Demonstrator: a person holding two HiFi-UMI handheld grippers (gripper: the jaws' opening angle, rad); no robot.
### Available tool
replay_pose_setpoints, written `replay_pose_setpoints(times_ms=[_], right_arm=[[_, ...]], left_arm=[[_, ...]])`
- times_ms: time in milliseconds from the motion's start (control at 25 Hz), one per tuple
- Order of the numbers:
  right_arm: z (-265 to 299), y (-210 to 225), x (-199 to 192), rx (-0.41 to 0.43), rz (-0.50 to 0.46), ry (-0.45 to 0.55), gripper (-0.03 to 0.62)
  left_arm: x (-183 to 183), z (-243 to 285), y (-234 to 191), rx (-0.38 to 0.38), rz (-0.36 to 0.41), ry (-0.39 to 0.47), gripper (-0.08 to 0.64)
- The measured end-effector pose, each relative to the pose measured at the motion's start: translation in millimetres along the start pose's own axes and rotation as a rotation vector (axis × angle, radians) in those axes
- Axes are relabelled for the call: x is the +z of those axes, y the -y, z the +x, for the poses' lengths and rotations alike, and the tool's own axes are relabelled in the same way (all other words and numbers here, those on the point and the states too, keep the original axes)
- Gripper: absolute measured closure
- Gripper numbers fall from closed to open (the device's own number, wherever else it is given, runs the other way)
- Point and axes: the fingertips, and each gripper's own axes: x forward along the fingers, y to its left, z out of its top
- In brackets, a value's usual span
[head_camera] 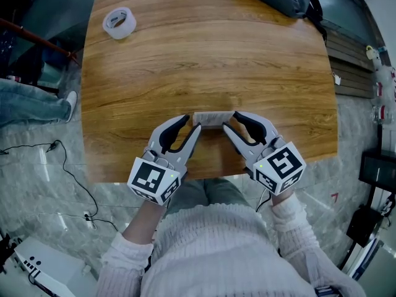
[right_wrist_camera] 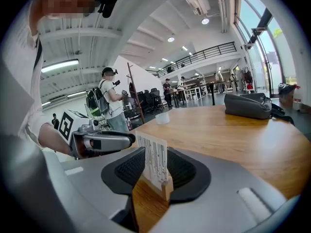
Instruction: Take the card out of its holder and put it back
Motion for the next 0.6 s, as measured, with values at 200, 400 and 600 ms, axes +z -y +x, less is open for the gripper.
replay_pose_setpoints(times_ms=[200,400,600], right_arm=[[-15,-13,5,0.002,-0.017,0.008,0.459],[-29,-34,11,0.023,-0.037,0.027,0.510],[-41,-51,15,0.030,-0.052,0.058,0.572]], left_arm=[[5,-14,13,-0.014,-0.010,0.009,0.466],[11,-23,36,-0.049,-0.002,0.015,0.515],[17,-29,59,-0.090,0.026,0.022,0.531]])
